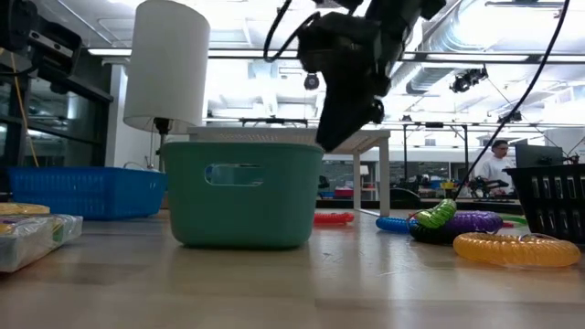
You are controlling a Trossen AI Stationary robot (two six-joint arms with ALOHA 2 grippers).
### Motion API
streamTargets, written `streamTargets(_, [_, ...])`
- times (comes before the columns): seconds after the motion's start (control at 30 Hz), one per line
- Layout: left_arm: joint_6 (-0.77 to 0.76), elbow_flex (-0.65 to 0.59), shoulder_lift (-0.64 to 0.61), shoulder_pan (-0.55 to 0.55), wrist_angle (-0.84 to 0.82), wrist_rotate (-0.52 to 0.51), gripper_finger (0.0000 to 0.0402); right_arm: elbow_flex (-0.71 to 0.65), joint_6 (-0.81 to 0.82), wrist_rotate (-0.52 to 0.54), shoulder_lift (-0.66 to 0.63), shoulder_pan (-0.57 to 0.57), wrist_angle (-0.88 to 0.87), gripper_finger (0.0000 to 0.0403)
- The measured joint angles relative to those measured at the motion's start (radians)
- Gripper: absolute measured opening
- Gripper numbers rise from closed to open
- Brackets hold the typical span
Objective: Pick & Place Office Desk Supplies
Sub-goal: Put the green rubber band into the green bin
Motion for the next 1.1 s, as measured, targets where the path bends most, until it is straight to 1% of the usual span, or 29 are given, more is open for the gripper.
streamTargets(0.13, [0.0, 0.0, 0.0, 0.0, 0.001, 0.0, 0.0079, 0.002, -0.004, 0.043, -0.068, 0.005, -0.076, 0.0105])
streamTargets(0.23, [0.0, 0.0, 0.0, 0.0, 0.001, 0.0, 0.0079, 0.0, 0.018, 0.102, -0.116, 0.025, -0.173, 0.0105])
streamTargets(0.4, [0.0, 0.0, 0.0, 0.0, 0.001, 0.0, 0.0079, -0.001, 0.083, 0.168, -0.147, 0.057, -0.29, 0.0105])
streamTargets(0.6, [0.0, 0.0, 0.0, 0.0, 0.002, 0.0, 0.0079, 0.0, 0.109, 0.165, -0.146, 0.083, -0.312, 0.0105])
streamTargets(0.7, [0.0, 0.0, 0.0, 0.0, 0.002, 0.0, 0.0079, 0.0, 0.147, 0.165, -0.146, 0.084, -0.326, 0.0105])
streamTargets(0.83, [0.0, 0.0, 0.0, 0.0, 0.001, 0.0, 0.0079, -0.009, 0.209, 0.197, -0.146, 0.084, -0.381, 0.0105])
streamTargets(0.93, [0.0, 0.0, 0.0, 0.0, 0.001, 0.0, 0.0079, -0.05, 0.252, 0.204, -0.16, 0.084, -0.388, 0.0105])
streamTargets(1.1, [0.0, 0.0, 0.0, 0.0, 0.001, 0.0, 0.0079, -0.176, 0.309, 0.195, -0.242, 0.082, -0.341, 0.0105])
